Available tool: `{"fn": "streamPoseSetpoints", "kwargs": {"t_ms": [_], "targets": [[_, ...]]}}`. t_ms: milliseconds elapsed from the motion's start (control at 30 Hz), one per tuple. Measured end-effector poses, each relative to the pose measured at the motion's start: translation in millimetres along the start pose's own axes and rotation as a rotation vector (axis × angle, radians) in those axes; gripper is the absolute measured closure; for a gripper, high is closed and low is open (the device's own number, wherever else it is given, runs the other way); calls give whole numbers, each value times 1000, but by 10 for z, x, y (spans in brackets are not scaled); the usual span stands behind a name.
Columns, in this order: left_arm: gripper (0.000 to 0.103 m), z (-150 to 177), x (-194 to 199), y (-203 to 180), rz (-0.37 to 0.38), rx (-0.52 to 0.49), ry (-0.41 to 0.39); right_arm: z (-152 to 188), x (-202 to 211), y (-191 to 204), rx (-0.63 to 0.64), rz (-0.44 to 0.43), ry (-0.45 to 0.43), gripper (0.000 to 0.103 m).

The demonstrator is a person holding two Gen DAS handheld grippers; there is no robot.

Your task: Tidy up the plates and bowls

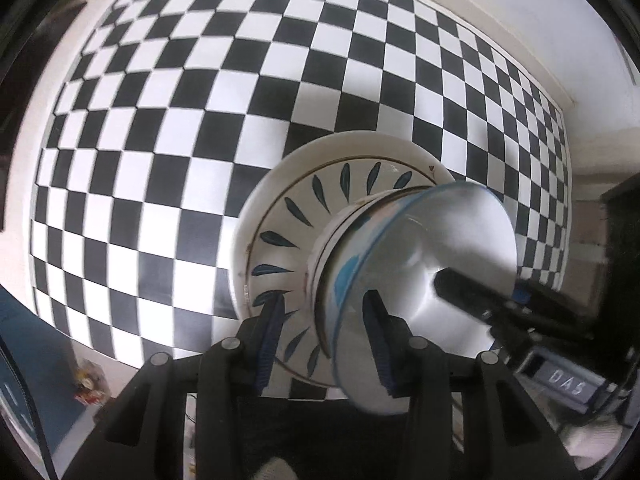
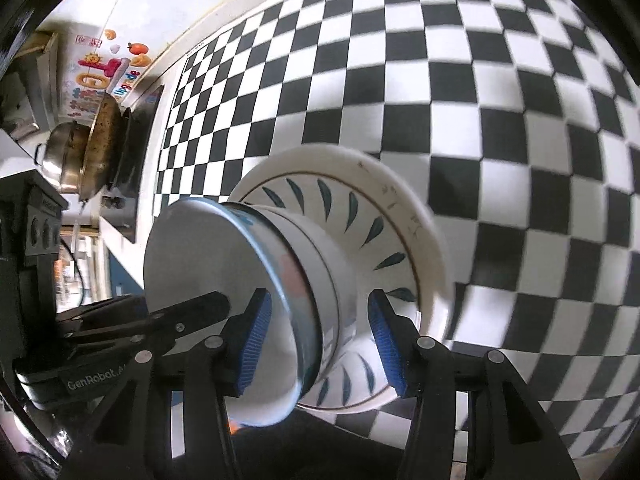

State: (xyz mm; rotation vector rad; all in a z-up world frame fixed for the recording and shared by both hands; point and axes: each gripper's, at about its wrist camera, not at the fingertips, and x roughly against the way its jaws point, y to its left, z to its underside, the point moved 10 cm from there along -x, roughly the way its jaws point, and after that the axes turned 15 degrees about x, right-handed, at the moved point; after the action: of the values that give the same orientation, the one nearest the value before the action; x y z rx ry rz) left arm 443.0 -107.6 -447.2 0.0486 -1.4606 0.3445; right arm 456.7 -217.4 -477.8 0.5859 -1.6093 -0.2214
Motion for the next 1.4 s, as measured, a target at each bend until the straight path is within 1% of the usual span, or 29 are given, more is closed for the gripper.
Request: {"fn": "streamPoseSetpoints", "kwargs": {"t_ms": [67, 100, 133, 167, 200, 233, 333, 400, 467, 567, 667, 733, 767, 867, 967, 1167, 1267, 1400], "targets": [[56, 10, 51, 10, -2, -23, -29, -16, 107, 21, 33, 51, -13, 49], [46, -3, 96, 18, -6, -37, -66, -21, 154, 28, 44, 75, -19, 48], [39, -22, 134, 35, -17, -48, -100, -32, 219, 41, 63, 106, -32, 38], [27, -44, 169, 62, -31, -50, -132, -37, 264, 48, 77, 129, -38, 24], [17, -72, 215, 100, -48, -49, -172, -29, 329, 42, 93, 175, -40, 18], [14, -92, 255, 121, -52, -48, -201, -21, 376, 38, 101, 199, -43, 11], [12, -146, 396, 163, -47, -43, -280, 0, 559, 34, 130, 287, -70, 6], [4, -167, 502, 173, -49, -47, -331, 22, 656, 21, 135, 335, -86, 5], [3, -165, 617, 186, -51, -53, -373, 47, 787, 8, 142, 398, -118, 0], [3, -136, 741, 179, -47, -62, -409, 99, 961, 17, 139, 482, -161, 0], [3, -110, 810, 185, -43, -70, -428, 158, 1043, 49, 131, 508, -181, 0], [3, -76, 859, 179, -45, -75, -445, 185, 1070, 114, 118, 500, -195, 0], [3, -56, 898, 185, -60, -89, -467, 209, 1103, 128, 109, 502, -204, 0], [3, 36, 957, 87, -56, -120, -494, 266, 1175, 186, 84, 504, -231, 0], [3, 133, 1100, 51, -48, -150, -536, 335, 1289, 253, 75, 537, -255, 0], [3, 343, 1419, 56, -34, -192, -602, 533, 1597, 581, 67, 568, -326, 0], [3, 487, 1616, 99, -17, -203, -640, 650, 1828, 768, 50, 600, -387, 0], [3, 722, 1868, 165, 20, -210, -665, 816, 2128, 1025, 38, 609, -453, 0]]}}
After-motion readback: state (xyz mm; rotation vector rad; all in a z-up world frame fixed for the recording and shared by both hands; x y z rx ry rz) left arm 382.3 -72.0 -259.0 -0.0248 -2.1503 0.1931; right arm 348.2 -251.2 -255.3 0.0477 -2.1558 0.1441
